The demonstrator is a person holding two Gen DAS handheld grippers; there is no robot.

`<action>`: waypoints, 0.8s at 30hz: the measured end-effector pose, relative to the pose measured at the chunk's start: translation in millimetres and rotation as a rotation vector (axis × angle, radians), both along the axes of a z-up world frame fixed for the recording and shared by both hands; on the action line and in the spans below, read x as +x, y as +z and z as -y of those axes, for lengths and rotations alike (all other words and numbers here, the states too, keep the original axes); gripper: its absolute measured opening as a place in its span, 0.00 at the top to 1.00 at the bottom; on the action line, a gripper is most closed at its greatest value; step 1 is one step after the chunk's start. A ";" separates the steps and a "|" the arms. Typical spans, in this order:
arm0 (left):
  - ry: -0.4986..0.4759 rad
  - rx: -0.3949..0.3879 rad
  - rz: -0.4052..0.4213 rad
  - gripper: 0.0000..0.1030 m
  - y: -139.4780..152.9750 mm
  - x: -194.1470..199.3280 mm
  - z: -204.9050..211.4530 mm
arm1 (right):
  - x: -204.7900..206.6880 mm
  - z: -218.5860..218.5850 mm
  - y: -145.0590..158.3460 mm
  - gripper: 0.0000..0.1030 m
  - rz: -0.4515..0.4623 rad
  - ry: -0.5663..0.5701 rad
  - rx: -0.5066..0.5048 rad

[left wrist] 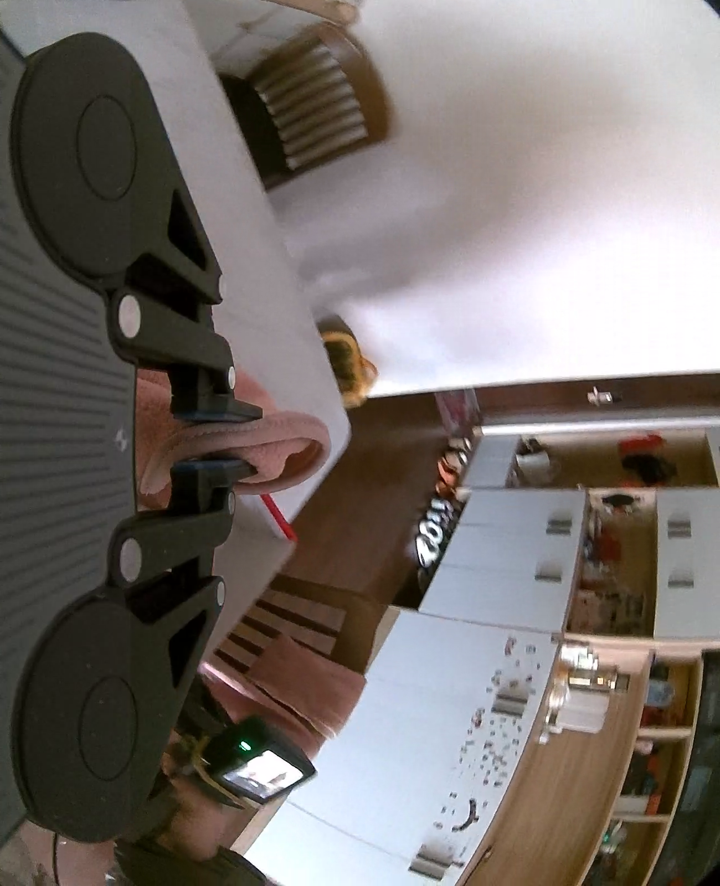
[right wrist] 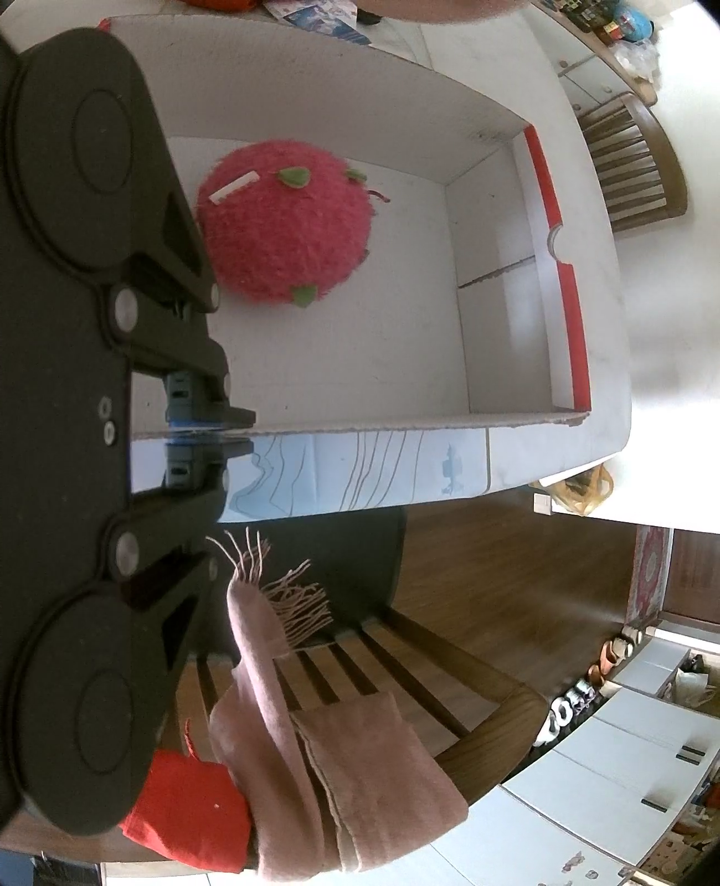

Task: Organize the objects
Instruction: 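Lift the pink garment with the left gripper over the box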

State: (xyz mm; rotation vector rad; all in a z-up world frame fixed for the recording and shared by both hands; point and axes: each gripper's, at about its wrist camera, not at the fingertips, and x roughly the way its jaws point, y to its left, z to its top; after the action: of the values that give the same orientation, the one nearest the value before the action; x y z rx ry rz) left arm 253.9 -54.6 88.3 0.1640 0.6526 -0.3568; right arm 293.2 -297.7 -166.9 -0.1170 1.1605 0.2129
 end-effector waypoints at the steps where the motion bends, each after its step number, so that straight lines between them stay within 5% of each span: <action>1: -0.013 0.003 0.003 0.89 0.1 2.6 7.8 | 0.0 0.0 0.0 0.98 0.000 0.000 0.000; 14: -0.157 0.095 -0.039 0.89 -51.8 49.6 109.7 | 0.2 -1.2 0.0 0.98 0.000 0.014 -0.007; 24: -0.159 0.151 -0.113 0.89 -113.1 83.6 136.9 | 2.5 -3.1 -1.1 0.98 -0.005 0.035 -0.019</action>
State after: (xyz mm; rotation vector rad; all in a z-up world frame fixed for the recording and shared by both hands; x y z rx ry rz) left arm 337.5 -191.5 -24.8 0.3427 0.7808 -0.4723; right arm 295.7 -294.7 -168.0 -0.1539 1.1658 0.2334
